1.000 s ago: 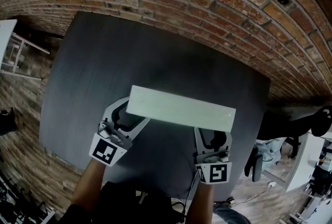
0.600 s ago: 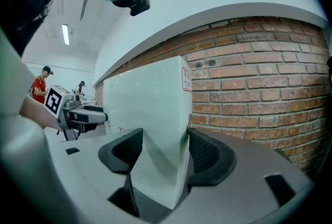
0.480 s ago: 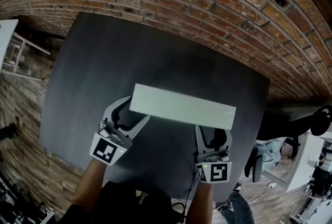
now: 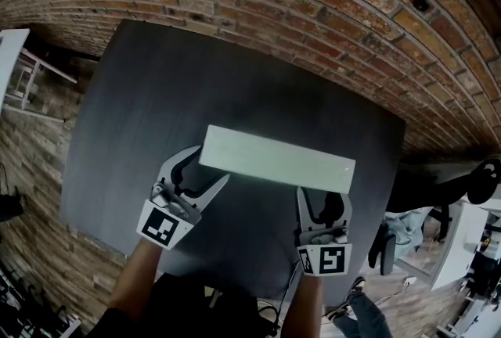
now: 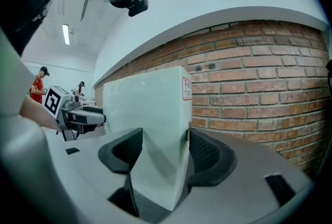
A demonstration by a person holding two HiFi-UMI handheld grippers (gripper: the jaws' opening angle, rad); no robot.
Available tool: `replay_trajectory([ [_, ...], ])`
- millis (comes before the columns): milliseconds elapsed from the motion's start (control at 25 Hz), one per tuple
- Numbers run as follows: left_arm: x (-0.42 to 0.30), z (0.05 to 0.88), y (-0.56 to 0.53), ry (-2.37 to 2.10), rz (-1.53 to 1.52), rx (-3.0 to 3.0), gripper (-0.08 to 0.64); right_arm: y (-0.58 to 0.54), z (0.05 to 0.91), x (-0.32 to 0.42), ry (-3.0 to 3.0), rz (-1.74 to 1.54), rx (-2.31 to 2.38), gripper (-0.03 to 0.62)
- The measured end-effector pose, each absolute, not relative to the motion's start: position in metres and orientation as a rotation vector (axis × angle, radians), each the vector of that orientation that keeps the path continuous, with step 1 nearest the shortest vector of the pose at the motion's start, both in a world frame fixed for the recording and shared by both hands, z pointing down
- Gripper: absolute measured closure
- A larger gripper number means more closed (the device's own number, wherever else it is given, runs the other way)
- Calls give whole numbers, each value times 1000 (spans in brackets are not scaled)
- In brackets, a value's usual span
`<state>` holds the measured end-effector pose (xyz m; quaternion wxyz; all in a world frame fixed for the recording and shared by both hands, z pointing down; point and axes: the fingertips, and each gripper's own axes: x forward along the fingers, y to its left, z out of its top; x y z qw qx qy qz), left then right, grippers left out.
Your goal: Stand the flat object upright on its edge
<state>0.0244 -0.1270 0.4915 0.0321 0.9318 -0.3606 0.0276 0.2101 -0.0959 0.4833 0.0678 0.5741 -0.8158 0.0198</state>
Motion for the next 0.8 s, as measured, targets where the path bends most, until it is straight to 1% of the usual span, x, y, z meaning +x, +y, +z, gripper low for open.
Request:
replay_trajectory([
  [800,19,472,-115,-1162,47,2864,310,-77,463,211,-2456,53,1780,318],
])
